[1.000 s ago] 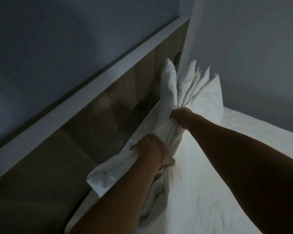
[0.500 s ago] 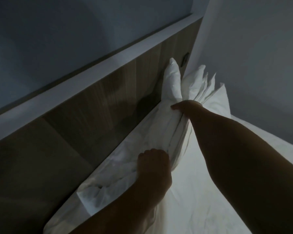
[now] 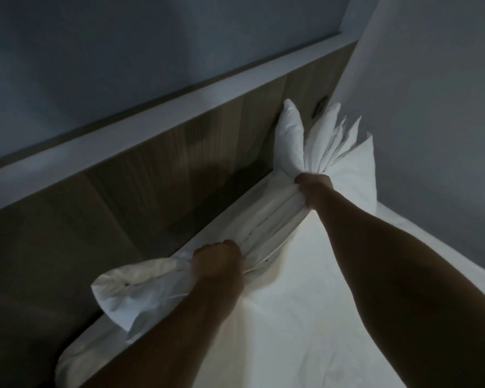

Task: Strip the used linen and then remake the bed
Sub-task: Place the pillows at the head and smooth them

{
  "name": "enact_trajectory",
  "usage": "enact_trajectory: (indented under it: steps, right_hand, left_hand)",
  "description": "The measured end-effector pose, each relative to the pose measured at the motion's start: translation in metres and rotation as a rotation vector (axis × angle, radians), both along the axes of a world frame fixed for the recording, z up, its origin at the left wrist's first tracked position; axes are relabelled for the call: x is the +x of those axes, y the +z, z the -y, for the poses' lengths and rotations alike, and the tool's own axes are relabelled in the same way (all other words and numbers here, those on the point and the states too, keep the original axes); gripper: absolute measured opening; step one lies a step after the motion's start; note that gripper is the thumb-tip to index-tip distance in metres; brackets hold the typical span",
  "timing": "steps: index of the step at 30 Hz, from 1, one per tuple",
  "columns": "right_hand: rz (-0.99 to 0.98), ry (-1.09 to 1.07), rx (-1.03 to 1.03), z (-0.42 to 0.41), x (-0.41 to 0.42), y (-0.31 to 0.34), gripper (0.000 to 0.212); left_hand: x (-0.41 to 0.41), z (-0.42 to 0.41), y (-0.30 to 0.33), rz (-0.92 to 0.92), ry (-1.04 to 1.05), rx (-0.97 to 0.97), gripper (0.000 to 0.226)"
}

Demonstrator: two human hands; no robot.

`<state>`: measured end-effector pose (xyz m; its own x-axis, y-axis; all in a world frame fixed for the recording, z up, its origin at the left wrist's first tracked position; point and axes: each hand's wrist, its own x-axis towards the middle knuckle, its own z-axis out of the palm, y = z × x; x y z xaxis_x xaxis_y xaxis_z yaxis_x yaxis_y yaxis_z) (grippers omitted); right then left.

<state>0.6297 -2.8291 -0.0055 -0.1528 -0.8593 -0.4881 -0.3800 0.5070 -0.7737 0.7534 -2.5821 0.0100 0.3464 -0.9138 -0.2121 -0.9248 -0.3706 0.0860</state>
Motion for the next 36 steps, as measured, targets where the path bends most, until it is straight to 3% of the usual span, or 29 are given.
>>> enact_trajectory:
  steps: [1, 3, 6, 12, 17, 19, 22, 23, 25, 26, 28, 31, 36]
  right_hand:
    - [-0.007, -0.014, -0.022, 0.0, -0.002, 0.011, 0.027]
    - [-0.021, -0.052, -0.07, 0.0, -0.011, 0.036, 0.018]
    - [-0.025, -0.108, -0.121, -0.004, -0.037, 0.077, 0.014]
    - [-0.125, -0.124, -0.205, -0.006, -0.075, 0.161, 0.02]
    - [-0.073, -0.074, -0.307, 0.03, -0.032, 0.185, 0.014]
    - [-0.129, 0.023, -0.297, 0.054, -0.001, 0.15, 0.019]
    - [-0.036, 0.201, -0.213, 0.071, 0.047, 0.061, 0.024]
    - [-0.12, 0.318, -0.234, 0.068, 0.049, 0.028, 0.034]
    - [-0.536, 0.566, -0.284, 0.069, 0.025, -0.047, 0.047]
    - [-0.75, 0.63, -0.269, 0.068, 0.002, -0.085, 0.05]
    - [-0.965, 0.723, -0.168, 0.063, -0.035, -0.161, 0.053]
    - [-1.0, 0.74, -0.266, 0.062, -0.04, -0.238, 0.056]
    - [-1.072, 0.657, -0.492, 0.087, -0.016, -0.301, 0.058]
  left_hand:
    - [0.002, 0.003, 0.005, -0.012, -0.007, -0.072, 0.043]
    - [-0.001, 0.009, 0.027, -0.088, -0.013, -0.008, 0.041]
    - [-0.019, 0.013, 0.057, -0.16, -0.079, -0.142, 0.037]
    - [-0.047, 0.036, 0.094, -0.328, -0.127, -0.043, 0.034]
    - [-0.003, 0.082, 0.106, -0.498, -0.029, -0.012, 0.043]
    - [0.035, 0.1, 0.083, -0.443, 0.053, 0.04, 0.049]
    - [0.087, 0.126, 0.003, -0.268, 0.264, 0.095, 0.054]
    - [0.092, 0.133, -0.027, -0.177, 0.29, 0.086, 0.05]
    - [0.077, 0.147, -0.088, -0.135, 0.257, 0.01, 0.046]
    - [0.062, 0.151, -0.117, -0.173, 0.182, -0.03, 0.05]
    - [0.039, 0.152, -0.175, -0.128, -0.01, -0.072, 0.061]
    - [0.048, 0.164, -0.256, 0.084, -0.101, -0.225, 0.065]
    - [0.06, 0.191, -0.326, 0.213, -0.083, -0.412, 0.063]
